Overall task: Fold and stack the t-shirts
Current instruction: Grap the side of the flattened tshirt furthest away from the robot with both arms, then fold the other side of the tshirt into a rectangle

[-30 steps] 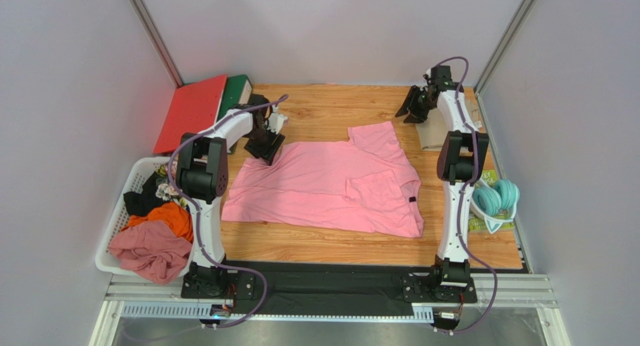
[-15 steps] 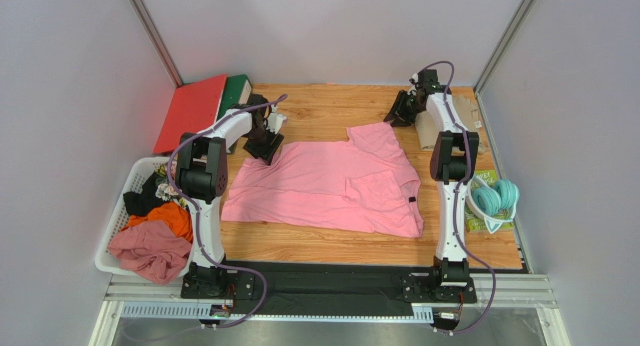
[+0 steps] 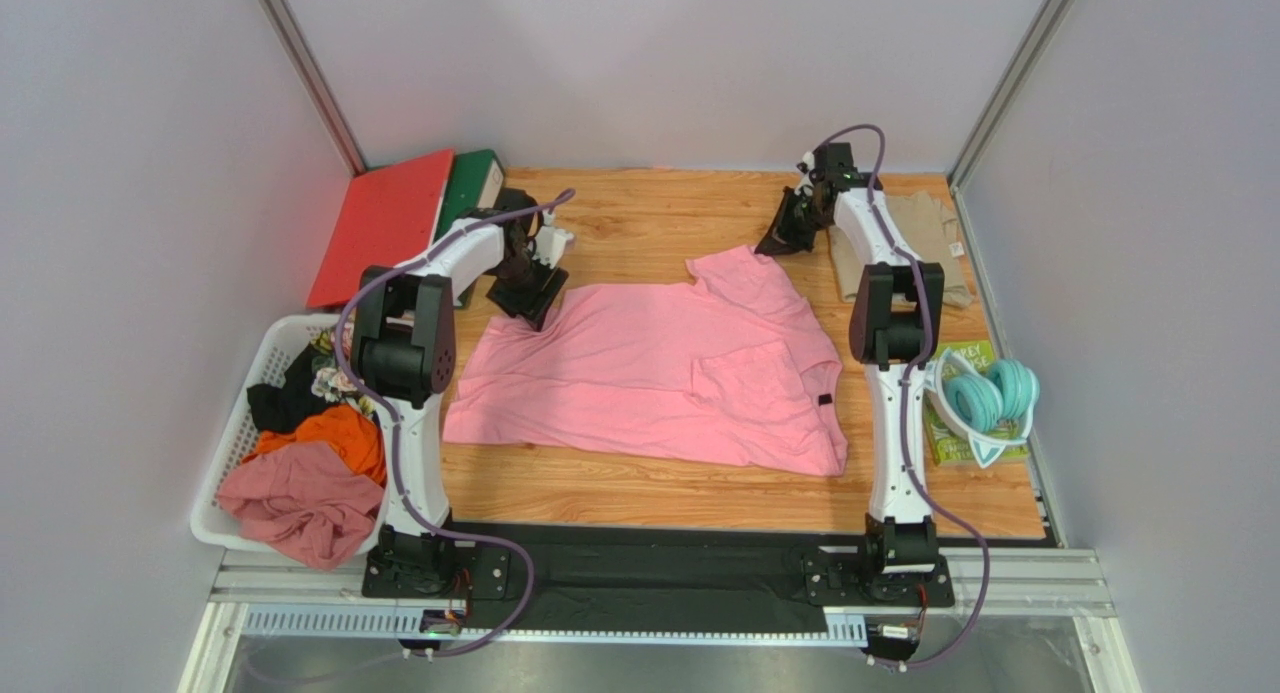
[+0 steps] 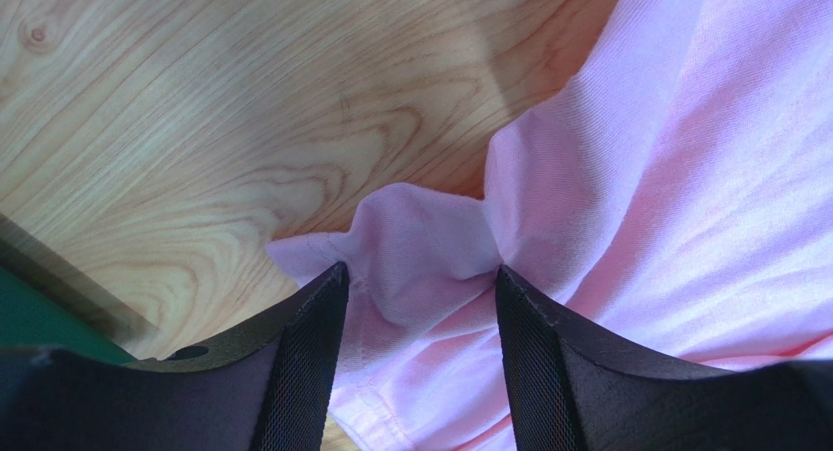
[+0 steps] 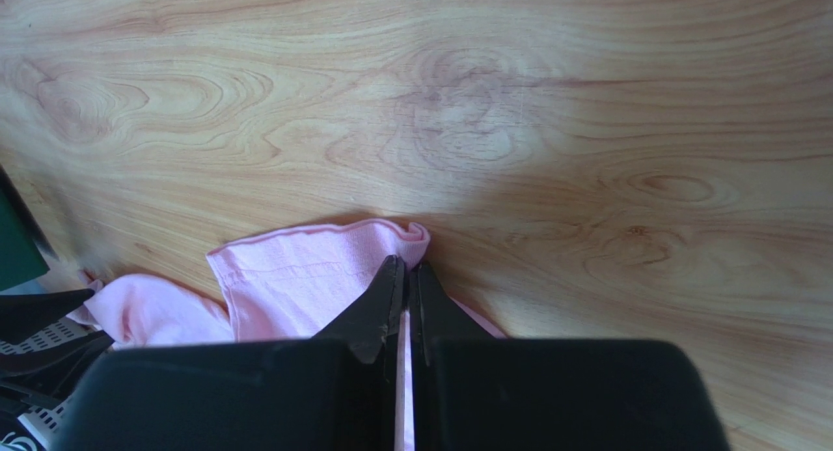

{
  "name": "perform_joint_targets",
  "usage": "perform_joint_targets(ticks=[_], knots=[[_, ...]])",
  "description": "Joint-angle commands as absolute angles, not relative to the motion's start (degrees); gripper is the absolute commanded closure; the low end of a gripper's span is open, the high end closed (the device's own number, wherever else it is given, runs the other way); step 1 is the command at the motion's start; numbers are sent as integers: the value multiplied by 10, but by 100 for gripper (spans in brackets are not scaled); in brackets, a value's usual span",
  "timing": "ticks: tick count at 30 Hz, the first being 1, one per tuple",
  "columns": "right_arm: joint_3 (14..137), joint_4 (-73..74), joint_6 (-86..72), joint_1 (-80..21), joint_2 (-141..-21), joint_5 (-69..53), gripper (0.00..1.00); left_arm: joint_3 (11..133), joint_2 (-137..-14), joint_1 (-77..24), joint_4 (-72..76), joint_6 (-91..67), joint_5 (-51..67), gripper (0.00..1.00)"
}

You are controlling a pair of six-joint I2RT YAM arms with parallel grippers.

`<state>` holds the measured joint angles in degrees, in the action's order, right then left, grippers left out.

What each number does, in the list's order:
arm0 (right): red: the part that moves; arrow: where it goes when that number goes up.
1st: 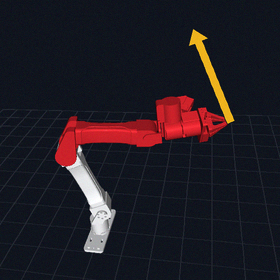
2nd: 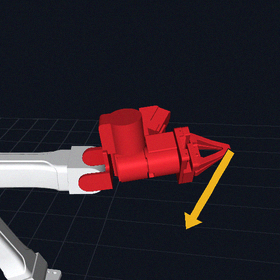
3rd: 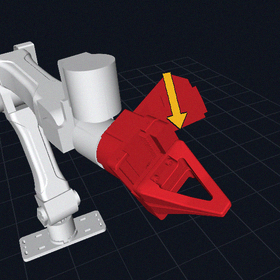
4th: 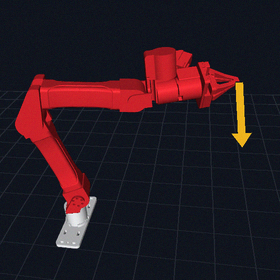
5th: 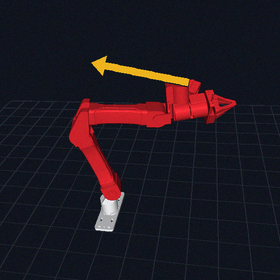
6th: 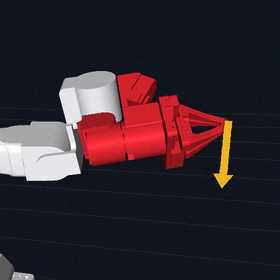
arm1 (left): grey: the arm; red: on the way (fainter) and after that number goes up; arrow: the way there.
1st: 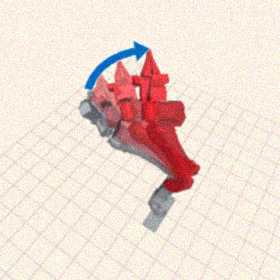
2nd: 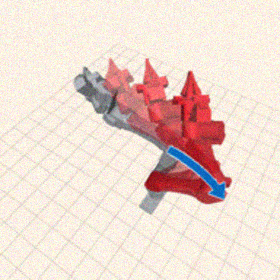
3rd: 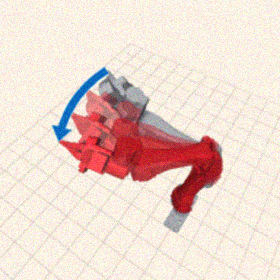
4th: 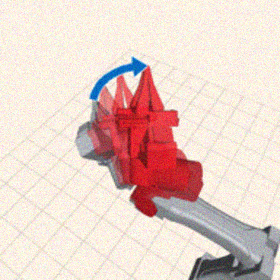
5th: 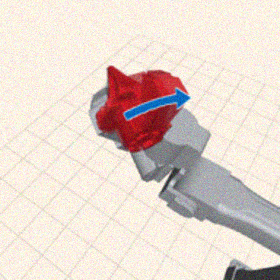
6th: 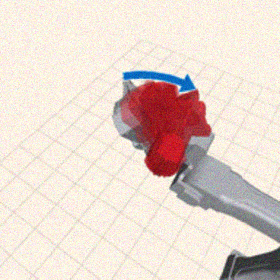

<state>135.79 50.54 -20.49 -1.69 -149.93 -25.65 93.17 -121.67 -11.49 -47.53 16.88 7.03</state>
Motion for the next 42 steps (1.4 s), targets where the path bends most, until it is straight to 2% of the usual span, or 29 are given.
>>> perform_joint_targets(ticks=[1,7,12,15,17,20,29,35,42], knots=[[1342,507,-196,-17,-1474,-234,100,940,-1193,-108,-482,178,71,36],[1346,509,-200,-16,-1391,-203,100,985,-1180,-100,-505,171,76,43],[1351,522,-209,-5,-1334,-199,100,977,-1138,-91,-513,176,76,49],[1332,523,-209,-5,-1314,-206,100,955,-1116,-84,-508,179,75,46],[1311,521,-212,-5,-1308,-213,100,936,-1110,-78,-501,184,66,35],[1285,519,-212,-5,-1304,-219,100,920,-1113,-68,-490,183,65,31],[1270,512,-212,-5,-1316,-230,100,1019,-1244,-61,-491,170,69,31],[1266,513,-205,-9,-1319,-233,100,1175,-1334,-59,-540,156,69,32],[1257,511,-202,-10,-1326,-236,100,1204,-1335,-55,-545,151,75,32]])
